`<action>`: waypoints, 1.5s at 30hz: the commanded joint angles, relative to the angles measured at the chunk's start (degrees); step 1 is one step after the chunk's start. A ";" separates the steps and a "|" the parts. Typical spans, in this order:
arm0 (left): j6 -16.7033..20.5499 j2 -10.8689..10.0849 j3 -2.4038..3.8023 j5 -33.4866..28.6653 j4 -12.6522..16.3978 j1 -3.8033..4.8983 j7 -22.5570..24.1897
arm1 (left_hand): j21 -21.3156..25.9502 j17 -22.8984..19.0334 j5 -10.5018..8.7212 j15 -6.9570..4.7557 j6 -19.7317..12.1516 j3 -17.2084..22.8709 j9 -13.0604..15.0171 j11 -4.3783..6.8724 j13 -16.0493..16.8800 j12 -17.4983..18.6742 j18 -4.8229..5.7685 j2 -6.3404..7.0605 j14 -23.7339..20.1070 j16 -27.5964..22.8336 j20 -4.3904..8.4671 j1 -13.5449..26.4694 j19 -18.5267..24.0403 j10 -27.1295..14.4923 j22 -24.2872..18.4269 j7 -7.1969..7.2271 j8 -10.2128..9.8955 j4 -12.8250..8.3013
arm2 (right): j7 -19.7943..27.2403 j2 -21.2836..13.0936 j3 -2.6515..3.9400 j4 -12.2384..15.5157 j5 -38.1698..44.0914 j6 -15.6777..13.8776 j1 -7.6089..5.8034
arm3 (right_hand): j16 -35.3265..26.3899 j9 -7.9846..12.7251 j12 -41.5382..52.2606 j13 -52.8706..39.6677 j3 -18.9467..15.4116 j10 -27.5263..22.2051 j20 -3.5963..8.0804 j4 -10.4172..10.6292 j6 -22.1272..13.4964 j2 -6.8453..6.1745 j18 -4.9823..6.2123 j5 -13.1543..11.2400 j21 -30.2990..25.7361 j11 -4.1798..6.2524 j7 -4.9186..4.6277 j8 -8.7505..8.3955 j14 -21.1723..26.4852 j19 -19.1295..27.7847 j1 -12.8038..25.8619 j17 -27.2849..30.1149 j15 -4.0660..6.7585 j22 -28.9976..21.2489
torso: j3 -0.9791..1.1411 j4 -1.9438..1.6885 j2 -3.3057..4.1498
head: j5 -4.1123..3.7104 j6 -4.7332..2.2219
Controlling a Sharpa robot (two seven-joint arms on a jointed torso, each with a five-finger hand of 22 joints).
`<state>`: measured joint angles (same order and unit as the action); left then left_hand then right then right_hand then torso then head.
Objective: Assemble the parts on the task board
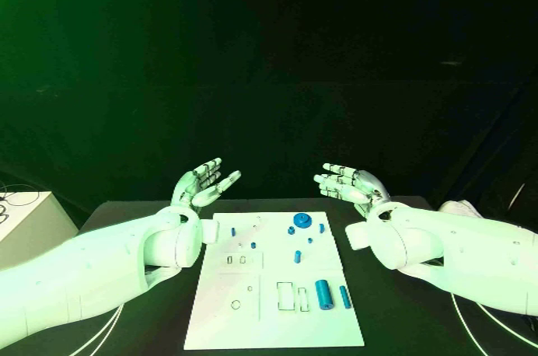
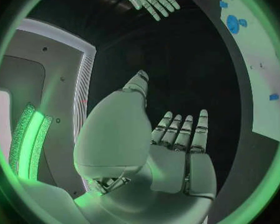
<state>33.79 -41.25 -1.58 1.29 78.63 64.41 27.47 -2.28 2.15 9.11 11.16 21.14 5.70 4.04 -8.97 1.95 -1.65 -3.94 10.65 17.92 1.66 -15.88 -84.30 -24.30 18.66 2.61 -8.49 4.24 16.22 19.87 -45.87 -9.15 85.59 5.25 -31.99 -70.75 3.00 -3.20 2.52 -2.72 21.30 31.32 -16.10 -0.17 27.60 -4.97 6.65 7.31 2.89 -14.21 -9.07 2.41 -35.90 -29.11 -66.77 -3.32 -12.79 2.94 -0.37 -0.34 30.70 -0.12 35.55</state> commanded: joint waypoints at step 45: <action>-14.22 -16.06 1.44 7.78 22.83 1.17 -3.18 | -49.08 35.79 -0.52 -6.84 29.33 12.80 7.34 0.91 3.25 -3.10 -6.49 0.86 37.55 47.90 6.03 -3.27 -27.14 44.39 29.36 -2.96 9.83 -0.11 | -25.93 2.66 -0.36 -6.36 78.42 11.39 -5.28 | 60.70 -8.29 1.06 -1.77 12.02 37.72 10.94 -1.30 32.00 -10.00 -2.76 -0.28 72.36 9.11 0.06 6.53 -49.56 -53.46 -7.00 -54.49 12.47 65.89 | 0.57 -4.65 9.25 | -5.45 0.00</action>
<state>21.75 -57.25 -0.23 8.12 100.96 65.49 24.50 -51.11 37.88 8.85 4.51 50.10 18.20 11.35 -8.08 5.15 -4.64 -9.75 11.15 55.67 49.37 -9.86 -87.54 -51.92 62.79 31.81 -11.45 13.83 16.20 -1.74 -43.47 -9.54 79.43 75.87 -23.76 -76.05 62.62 -11.39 3.79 -4.56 33.37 69.44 -5.13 -1.82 60.02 -14.65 4.38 6.99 74.27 -4.97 -8.97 8.62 -83.93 -82.24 -73.76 -56.79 -0.08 67.56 0.24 -4.52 39.23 -5.26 35.63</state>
